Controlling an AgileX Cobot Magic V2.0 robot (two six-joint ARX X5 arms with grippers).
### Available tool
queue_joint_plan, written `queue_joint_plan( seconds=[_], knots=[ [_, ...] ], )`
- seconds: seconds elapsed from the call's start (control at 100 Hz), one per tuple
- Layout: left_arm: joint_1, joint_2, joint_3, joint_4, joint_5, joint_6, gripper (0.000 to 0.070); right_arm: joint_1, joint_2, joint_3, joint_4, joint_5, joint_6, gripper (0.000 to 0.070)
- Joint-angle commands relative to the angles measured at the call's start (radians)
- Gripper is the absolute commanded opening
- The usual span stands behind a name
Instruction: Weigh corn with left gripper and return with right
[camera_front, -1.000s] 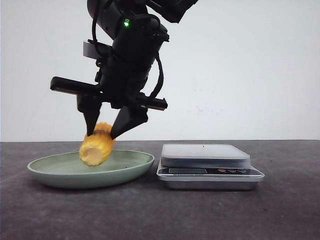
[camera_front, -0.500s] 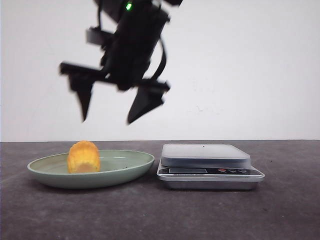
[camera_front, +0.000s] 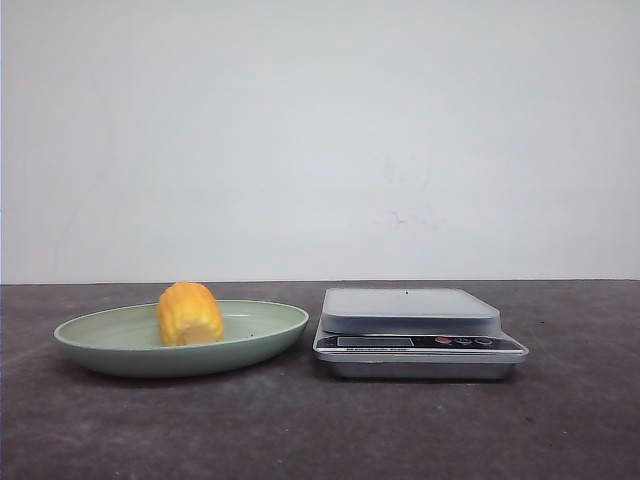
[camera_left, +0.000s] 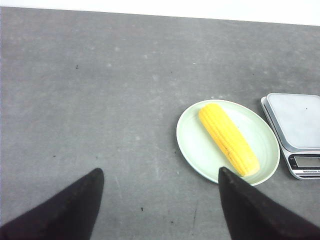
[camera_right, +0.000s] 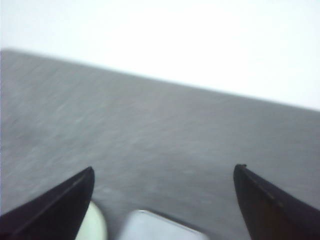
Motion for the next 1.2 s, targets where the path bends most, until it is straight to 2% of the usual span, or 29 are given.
queue_joint_plan(
  seconds=[0.0, 0.18, 0.44, 0.54, 0.75, 0.94, 0.99, 1.05, 1.08, 1.12, 1.19],
  knots=[
    [-0.007, 0.002, 0.01, 0.014, -0.005, -0.001, 0.0434, -0.032, -0.1, 0.022, -0.055, 0.004, -0.047, 0.0563],
    [-0.007, 0.002, 0.01, 0.061, -0.005, 0.021, 0.0433, -0.086, -0.356, 0.021, -0.24, 0.064, -0.104, 0.0564],
    [-0.007, 0.002, 0.01, 0.077, -0.003, 0.02, 0.0433, -0.085, -0.65, 0.004, -0.496, 0.076, -0.031, 0.0564],
    [-0.007, 0.002, 0.01, 0.079, 0.034, -0.002, 0.0432, -0.085, -0.756, -0.037, -0.551, 0.076, -0.009, 0.0564],
    [-0.008, -0.003, -0.032, 0.145, 0.045, -0.001, 0.0431, -0.087, -0.955, -0.24, -0.547, 0.06, 0.029, 0.0563],
    [-0.008, -0.014, -0.085, 0.225, 0.045, 0.011, 0.0427, -0.088, -1.052, -0.478, -0.481, -0.031, 0.056, 0.0562],
    [-0.008, -0.014, -0.101, 0.249, 0.045, 0.024, 0.0412, -0.088, -1.057, -0.535, -0.446, -0.056, 0.062, 0.0562],
    [-0.008, -0.014, -0.116, 0.271, 0.045, 0.03, 0.0357, -0.089, -1.056, -0.6, -0.392, -0.08, 0.068, 0.056],
    [-0.008, -0.014, -0.121, 0.28, 0.045, 0.032, 0.0324, -0.089, -1.055, -0.63, -0.361, -0.096, 0.074, 0.0536],
    [-0.008, -0.014, -0.125, 0.291, 0.045, 0.034, 0.0263, -0.089, -1.055, -0.667, -0.32, -0.117, 0.084, 0.0469],
    [-0.008, -0.014, -0.126, 0.301, 0.045, 0.034, 0.0115, -0.088, -1.054, -0.72, -0.257, -0.137, 0.101, 0.0236]
  ],
)
